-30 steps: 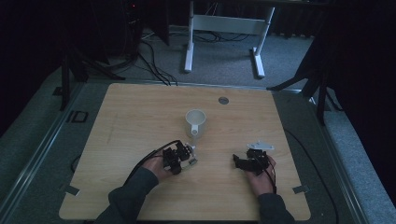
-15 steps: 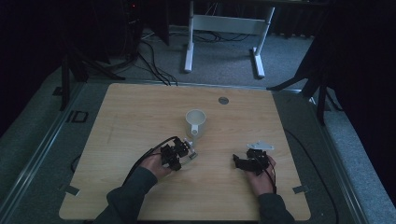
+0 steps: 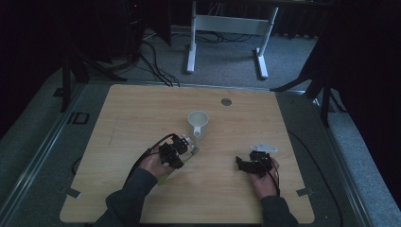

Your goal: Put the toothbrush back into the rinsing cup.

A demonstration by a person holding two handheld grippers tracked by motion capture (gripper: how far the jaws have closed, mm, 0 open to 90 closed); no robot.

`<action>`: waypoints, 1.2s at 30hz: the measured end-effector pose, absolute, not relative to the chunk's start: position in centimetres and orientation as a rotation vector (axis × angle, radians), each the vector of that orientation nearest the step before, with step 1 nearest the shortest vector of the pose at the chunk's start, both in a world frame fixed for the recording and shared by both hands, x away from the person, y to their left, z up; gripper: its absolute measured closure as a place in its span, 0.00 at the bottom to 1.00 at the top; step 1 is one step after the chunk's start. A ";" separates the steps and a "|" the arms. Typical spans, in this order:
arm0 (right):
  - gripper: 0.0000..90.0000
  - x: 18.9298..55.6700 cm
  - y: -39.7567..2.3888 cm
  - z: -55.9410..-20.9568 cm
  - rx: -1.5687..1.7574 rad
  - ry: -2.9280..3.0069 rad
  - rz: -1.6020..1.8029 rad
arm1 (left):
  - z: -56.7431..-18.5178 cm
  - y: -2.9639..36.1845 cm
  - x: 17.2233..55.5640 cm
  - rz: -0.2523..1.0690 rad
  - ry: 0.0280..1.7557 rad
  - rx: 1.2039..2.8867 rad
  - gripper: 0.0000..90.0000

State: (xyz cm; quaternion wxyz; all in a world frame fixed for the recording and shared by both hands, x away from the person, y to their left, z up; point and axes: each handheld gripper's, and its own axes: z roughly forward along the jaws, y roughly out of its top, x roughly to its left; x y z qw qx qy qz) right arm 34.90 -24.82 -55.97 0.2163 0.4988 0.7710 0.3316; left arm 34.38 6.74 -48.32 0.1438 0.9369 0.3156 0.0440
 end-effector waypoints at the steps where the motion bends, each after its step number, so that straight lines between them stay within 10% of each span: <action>1: 0.23 34.9 -24.8 -56.0 1.382 2.137 0.919 | -48.2 6.8 34.4 0.128 0.910 2.696 0.90; 36: 0.23 34.9 -24.8 -56.0 1.385 2.135 0.920 | -45.5 8.1 34.2 0.233 0.944 2.520 0.90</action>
